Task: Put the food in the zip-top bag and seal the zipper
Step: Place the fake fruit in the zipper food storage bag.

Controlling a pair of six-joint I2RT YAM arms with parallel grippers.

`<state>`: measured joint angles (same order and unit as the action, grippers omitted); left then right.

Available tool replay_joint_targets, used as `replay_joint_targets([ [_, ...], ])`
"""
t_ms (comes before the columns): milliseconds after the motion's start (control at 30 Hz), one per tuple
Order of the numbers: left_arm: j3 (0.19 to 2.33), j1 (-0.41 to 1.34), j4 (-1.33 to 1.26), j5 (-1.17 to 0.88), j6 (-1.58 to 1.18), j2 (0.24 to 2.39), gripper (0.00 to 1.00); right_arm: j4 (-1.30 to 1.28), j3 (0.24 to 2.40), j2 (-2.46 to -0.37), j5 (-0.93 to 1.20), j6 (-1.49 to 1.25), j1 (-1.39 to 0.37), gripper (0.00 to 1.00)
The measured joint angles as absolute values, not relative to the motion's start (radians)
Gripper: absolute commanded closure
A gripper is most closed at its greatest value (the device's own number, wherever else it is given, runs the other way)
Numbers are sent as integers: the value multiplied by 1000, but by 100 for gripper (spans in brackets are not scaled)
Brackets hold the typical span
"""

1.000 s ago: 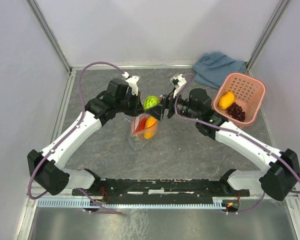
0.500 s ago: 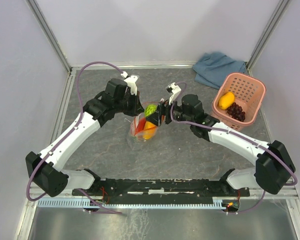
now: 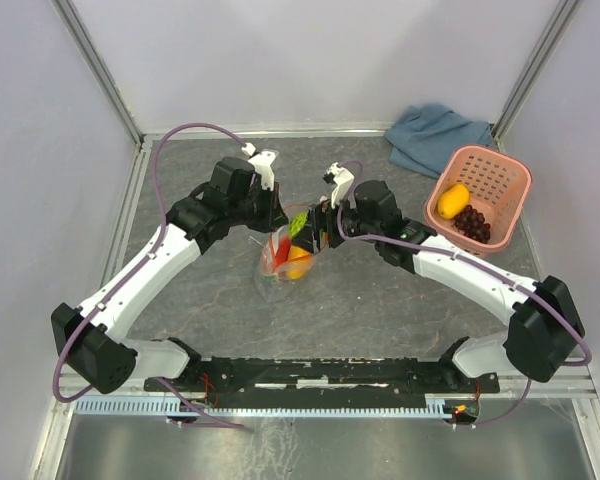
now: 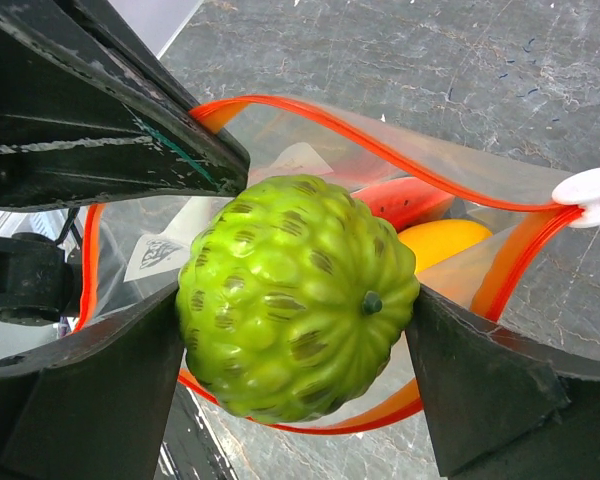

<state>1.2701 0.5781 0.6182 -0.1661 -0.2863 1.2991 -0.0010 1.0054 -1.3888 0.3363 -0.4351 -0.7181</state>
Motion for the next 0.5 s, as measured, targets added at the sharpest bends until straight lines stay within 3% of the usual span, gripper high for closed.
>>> replay_joint_targets([
  [300,1270,578,618,-167,-286,1299,97,-104,1079,-1387,336,-408,-718,0],
  [500,1270,578,618,-167,-286,1299,97,-166,1098,-1378,270,-405,-719,3],
])
